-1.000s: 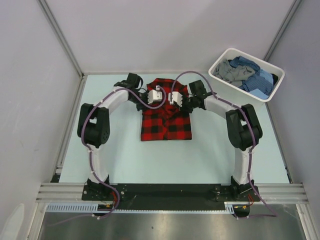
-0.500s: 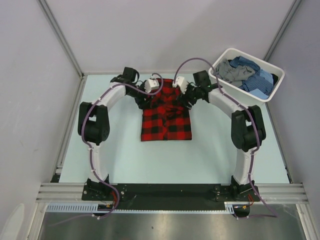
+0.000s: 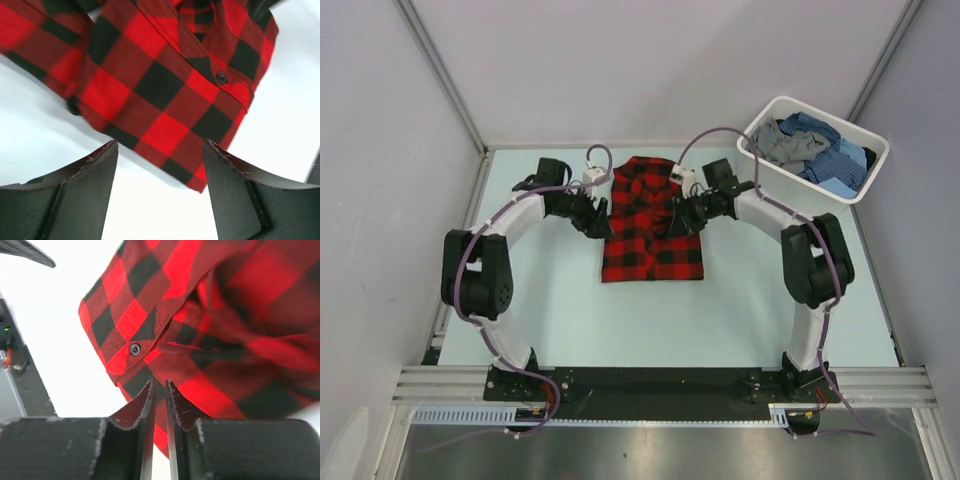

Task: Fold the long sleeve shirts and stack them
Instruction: Fold the shirt

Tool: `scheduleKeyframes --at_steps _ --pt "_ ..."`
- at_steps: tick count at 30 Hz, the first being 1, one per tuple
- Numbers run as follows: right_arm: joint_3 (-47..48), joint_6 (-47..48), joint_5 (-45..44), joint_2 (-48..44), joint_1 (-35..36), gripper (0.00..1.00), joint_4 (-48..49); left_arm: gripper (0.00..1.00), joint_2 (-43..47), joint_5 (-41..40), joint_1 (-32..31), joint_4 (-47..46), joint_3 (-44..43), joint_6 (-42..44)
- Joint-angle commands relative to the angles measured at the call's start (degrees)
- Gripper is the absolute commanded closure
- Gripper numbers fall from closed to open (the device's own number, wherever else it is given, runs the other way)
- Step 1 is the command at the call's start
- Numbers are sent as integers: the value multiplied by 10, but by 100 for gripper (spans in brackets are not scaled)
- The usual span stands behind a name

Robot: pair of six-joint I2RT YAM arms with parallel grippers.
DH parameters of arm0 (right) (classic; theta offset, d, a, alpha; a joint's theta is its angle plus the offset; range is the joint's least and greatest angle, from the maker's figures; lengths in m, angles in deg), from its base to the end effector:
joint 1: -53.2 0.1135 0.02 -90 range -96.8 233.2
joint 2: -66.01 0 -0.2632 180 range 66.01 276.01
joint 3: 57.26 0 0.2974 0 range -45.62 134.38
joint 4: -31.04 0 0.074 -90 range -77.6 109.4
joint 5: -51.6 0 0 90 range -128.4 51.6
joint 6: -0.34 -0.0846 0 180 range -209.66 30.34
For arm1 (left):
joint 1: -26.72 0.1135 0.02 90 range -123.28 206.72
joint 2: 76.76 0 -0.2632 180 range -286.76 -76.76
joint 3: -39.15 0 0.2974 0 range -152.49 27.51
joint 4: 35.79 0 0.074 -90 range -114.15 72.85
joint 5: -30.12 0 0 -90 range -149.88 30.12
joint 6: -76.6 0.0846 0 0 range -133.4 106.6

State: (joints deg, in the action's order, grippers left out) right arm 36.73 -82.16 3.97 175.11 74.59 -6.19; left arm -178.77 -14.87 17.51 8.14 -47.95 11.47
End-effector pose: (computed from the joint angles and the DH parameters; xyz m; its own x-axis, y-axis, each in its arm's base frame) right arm 0.4230 0.2269 0.1766 -0.6456 -0.3564 -0.6754 -0.7435 0.4955 0.4492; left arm 0.4163 -0.1281 0.1799 -0.5669 0.3931 -0.7240 0.7856 0.5224 -0.3315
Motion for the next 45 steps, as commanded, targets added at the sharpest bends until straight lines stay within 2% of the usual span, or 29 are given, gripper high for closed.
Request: scheduleKeyframes --at_steps 1,2,5,8,14,20,27,30,33,36,38,40,43,45 --pt "-15 -96 15 55 15 79 103 27 -9 32 -1 -41 15 -78" --pt "-1 -99 11 73 17 74 115 27 -13 27 -1 -42 15 -80" --pt "22 -110 -9 95 17 69 160 27 -39 9 -1 -37 6 -78" --pt "73 -141 -25 139 13 68 170 27 -72 2 -1 -22 -23 -75" --pt "98 -210 -28 173 -12 66 222 27 -125 1 -1 -24 -84 -95" --pt "119 -217 -29 219 -25 65 193 30 -173 -11 -6 -34 -142 -118" --pt "91 -210 -46 218 -41 64 171 32 -198 -69 -54 -17 -152 -102" --pt "84 -198 -43 187 -49 55 164 33 -213 -71 -57 -4 -165 -111" --pt "81 -188 -5 141 -59 45 150 34 -189 -52 -51 -19 -151 -115" --pt "48 -196 39 68 -58 38 154 29 -96 8 -22 -90 -80 -148" --pt "17 -208 66 8 -57 35 161 27 -27 55 -17 -96 -39 -158" --pt "-35 -229 67 -28 -54 32 152 26 7 58 -22 -76 -20 -165" --pt "-118 -258 53 -89 -66 23 138 25 63 43 -15 -72 50 -211" --pt "-159 -267 46 -120 -85 21 129 25 81 19 0 -69 104 -227"
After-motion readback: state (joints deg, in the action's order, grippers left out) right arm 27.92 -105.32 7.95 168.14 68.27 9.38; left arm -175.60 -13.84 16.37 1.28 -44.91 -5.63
